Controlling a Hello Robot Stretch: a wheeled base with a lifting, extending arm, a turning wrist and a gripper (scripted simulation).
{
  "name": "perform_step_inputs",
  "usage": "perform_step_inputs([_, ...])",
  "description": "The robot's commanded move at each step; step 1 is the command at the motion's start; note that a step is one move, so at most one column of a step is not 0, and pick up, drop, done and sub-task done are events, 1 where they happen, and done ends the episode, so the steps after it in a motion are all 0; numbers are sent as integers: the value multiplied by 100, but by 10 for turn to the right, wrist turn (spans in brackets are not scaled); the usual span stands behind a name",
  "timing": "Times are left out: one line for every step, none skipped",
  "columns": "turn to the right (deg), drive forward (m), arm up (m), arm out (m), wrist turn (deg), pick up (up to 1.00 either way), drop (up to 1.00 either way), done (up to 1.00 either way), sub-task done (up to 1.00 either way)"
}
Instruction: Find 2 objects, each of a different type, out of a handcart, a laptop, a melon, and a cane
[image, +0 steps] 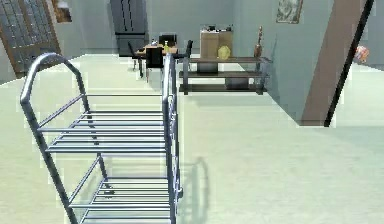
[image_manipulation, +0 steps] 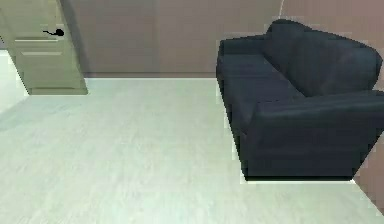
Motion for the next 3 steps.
perform_step_inputs([-210, 0, 0, 0, 0, 0, 0, 0, 0])
perform_step_inputs([0, 0, 0, 0, 0, 0, 0, 0, 100])
perform_step_inputs([-450, 0, 0, 0, 0, 0, 0, 0, 0])
